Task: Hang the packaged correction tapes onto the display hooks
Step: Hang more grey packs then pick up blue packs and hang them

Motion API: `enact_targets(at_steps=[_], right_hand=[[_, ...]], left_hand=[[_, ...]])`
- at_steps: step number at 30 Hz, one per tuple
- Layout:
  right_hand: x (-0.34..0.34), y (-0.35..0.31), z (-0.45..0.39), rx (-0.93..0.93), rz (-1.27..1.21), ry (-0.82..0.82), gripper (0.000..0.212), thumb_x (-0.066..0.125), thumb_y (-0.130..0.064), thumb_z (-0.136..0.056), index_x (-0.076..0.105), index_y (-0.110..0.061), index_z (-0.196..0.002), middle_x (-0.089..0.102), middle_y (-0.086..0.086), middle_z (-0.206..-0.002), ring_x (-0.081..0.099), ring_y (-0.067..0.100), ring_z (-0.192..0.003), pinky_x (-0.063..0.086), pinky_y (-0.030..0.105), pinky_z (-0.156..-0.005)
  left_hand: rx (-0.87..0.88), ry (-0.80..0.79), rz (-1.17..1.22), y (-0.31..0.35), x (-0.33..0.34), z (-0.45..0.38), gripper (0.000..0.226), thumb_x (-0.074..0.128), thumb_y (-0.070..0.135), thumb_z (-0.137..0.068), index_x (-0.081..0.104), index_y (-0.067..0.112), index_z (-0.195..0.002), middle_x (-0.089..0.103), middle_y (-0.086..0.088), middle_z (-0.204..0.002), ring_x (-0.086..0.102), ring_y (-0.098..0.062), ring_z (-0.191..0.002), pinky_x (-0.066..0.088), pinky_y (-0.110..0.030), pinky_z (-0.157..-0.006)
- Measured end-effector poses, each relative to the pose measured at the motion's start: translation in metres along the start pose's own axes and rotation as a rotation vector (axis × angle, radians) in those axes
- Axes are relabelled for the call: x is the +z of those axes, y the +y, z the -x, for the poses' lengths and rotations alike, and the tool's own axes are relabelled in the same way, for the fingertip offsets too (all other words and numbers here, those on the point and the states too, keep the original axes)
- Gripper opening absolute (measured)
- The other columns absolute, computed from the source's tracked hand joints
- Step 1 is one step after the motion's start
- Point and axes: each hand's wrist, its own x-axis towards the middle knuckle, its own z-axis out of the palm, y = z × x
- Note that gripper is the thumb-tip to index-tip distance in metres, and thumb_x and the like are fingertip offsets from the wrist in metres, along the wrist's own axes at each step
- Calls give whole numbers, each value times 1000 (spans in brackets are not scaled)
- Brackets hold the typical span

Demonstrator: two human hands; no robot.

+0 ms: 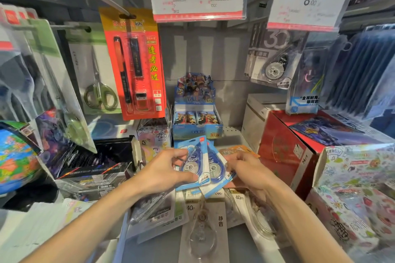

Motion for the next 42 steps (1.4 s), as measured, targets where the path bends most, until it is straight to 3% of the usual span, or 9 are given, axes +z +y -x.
enact_targets(at_steps=[3,6,16,19,23,28,32,36,42], right_hand=[[6,-5,3,-41,-12,30,23,61,-14,-95,54,-8,-74,65,14,-85,67,21,-73,65,41,-75],[6,-7,4,-34,-19,35,21,77,-17,-91,59,-10,-84,69,5,-75,68,11,-57,58,23,-52],[-10,22,11,-53,-239,173,33,76,-11,-90,59,-6,-118,82,10,-89,79,21,-71,62,33,-63],[-14,29,14,-55,-285,184,33,74,-9,-91,58,-5,-120,82,14,-96,79,33,-87,62,49,-83],[-19,32,16,-74,-299,189,19,68,-6,-93,62,-7,-111,82,11,-88,78,30,-81,61,46,-81],[-20,32,16,-79,-292,197,15,65,-4,-93,63,-10,-107,81,7,-87,77,27,-81,59,44,-82],[-20,31,20,-120,-302,193,12,69,-2,-93,63,-10,-99,80,2,-84,76,26,-82,59,40,-77],[-21,27,23,-143,-280,230,33,75,-6,-91,57,-8,-118,79,11,-104,78,26,-91,61,31,-71],[-20,13,37,-259,-166,266,36,77,-10,-89,59,-13,-121,78,5,-104,73,14,-85,58,32,-78]], left_hand=[[15,-7,-3,-1,2,0,70,88,25,-76,56,20,-138,60,-4,-124,57,-12,-104,40,-1,-71],[28,-16,9,0,2,1,62,89,22,-75,58,27,-130,60,5,-115,56,0,-96,41,1,-71],[40,-31,51,4,14,-7,44,85,35,-79,63,28,-117,60,10,-129,57,-2,-100,44,-13,-78],[-1,-55,124,10,18,-10,55,85,24,-80,53,20,-125,60,10,-114,63,0,-88,48,-6,-66],[-49,-91,205,15,21,-12,71,88,16,-76,45,19,-132,70,7,-96,67,6,-62,51,-9,-61],[-18,-78,274,19,27,-10,41,85,3,-77,62,12,-110,68,20,-53,65,6,-52,47,-8,-55],[-45,11,371,21,30,-4,59,84,4,-79,47,17,-124,76,10,-73,71,4,-62,50,-9,-54],[-18,69,409,17,28,-2,70,85,11,-79,44,28,-133,80,0,-101,78,-13,-90,63,-33,-81],[78,190,427,17,6,17,64,82,14,-83,50,26,-136,81,11,-100,77,-6,-91,58,-18,-71]])
